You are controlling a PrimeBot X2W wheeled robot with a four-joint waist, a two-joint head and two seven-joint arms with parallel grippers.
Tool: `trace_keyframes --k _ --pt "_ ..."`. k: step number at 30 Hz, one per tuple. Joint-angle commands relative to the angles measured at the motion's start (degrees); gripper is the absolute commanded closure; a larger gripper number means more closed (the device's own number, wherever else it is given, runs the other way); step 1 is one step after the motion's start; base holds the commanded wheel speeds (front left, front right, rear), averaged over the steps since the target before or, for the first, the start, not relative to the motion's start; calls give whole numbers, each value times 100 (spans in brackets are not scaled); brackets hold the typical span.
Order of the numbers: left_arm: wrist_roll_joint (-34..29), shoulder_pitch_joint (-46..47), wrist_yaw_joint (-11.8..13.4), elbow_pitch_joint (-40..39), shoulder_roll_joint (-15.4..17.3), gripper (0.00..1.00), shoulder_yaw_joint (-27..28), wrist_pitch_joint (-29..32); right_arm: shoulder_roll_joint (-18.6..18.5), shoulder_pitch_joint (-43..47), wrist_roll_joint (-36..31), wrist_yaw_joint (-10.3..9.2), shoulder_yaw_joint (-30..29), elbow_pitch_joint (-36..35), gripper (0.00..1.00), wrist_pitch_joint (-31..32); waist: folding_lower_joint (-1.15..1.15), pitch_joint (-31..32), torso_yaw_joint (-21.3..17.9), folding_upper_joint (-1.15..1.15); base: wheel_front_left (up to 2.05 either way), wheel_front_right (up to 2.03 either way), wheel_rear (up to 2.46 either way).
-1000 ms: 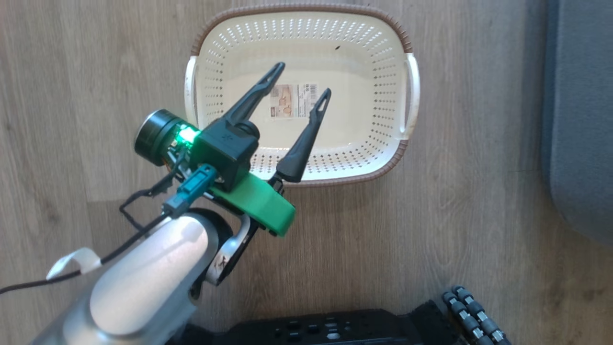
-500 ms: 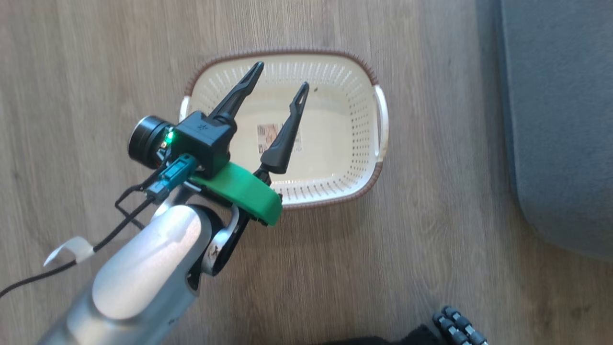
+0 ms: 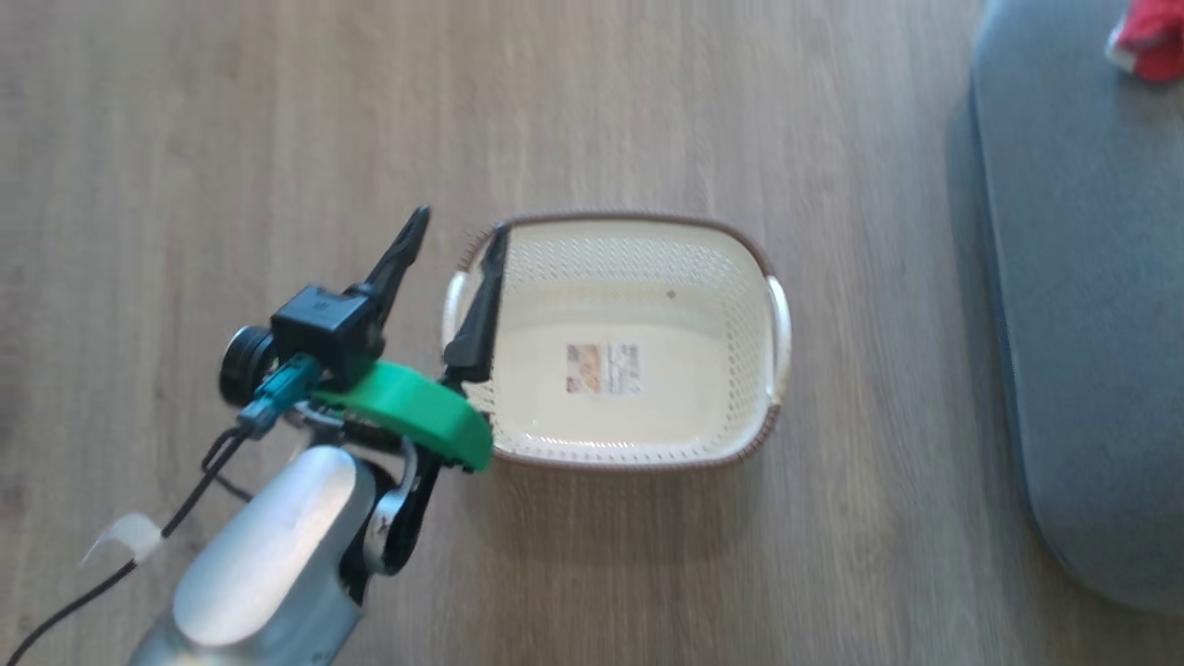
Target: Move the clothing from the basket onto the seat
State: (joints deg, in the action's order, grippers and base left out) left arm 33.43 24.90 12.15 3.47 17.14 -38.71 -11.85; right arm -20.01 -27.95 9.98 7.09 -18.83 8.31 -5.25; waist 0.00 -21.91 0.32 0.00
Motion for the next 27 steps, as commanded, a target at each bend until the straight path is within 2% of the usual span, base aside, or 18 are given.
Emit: trace_keyframes --k 1,6,12,21,27 --pt "48 -11 37 -94 131 0 288 -82 37 179 -28 40 103 -364 0 -64 0 398 361 0 0 0 0" --pt "191 -340 81 153 220 0 568 -216 506 879 -318 40 545 -947 0 -175 0 761 609 0 0 0 0" --pt "232 -704 77 448 311 0 877 -292 973 1521 -631 40 811 -1154 0 -461 0 1117 773 0 0 0 0" --pt "30 -1117 -33 706 258 0 1274 -313 1494 2369 -982 40 963 -532 0 -817 0 1540 793 0 0 0 0" --pt "-202 -1356 -149 830 178 0 1647 -314 1668 2688 -1003 40 1084 -166 0 -929 0 1757 734 0 0 0 0"
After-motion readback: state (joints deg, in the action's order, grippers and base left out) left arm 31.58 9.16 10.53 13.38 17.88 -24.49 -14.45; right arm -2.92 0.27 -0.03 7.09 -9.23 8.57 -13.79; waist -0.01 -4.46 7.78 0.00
